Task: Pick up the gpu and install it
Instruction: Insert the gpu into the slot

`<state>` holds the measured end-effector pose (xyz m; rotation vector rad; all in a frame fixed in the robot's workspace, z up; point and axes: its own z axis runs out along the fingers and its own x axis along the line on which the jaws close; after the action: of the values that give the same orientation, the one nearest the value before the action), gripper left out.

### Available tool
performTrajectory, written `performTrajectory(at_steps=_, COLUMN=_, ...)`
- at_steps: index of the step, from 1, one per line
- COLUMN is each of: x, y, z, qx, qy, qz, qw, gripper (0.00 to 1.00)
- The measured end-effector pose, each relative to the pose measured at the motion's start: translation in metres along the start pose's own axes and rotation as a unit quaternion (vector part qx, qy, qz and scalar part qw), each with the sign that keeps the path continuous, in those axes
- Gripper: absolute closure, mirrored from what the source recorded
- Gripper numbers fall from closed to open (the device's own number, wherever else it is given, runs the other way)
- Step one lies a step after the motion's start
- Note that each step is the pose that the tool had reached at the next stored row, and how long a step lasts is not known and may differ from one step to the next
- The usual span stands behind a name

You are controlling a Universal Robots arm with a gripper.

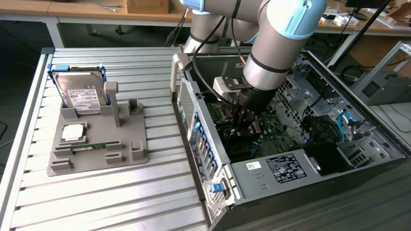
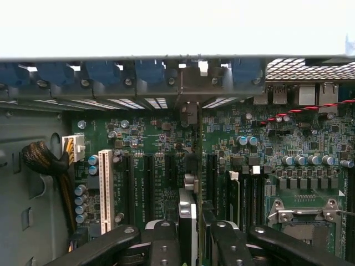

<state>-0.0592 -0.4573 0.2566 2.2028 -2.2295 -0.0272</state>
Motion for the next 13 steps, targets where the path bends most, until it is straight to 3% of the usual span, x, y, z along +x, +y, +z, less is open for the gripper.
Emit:
performTrajectory(at_steps=8, x=-0.0001, y=0.0000, z=0.0005, qx=0.0002, qy=-0.0006, qz=0.000, qw=1.0000, gripper=0.72)
performTrajectory(at_steps=10, x=0.0000, y=0.0000, z=0.0001, qx=0.0001, qy=-0.0001, qz=0.000, qw=1.0000, gripper=0.66)
performTrajectory(at_steps=12, x=0.0000, y=0.0000, z=0.0001, qx=0.0000, qy=-0.0001, qz=0.000, qw=1.0000, gripper=0.54)
performTrajectory(at_steps=13, x=0.0000, y=0.0000, z=0.0001, qx=0.0001, qy=-0.0001, qz=0.000, qw=1.0000, gripper=0.54)
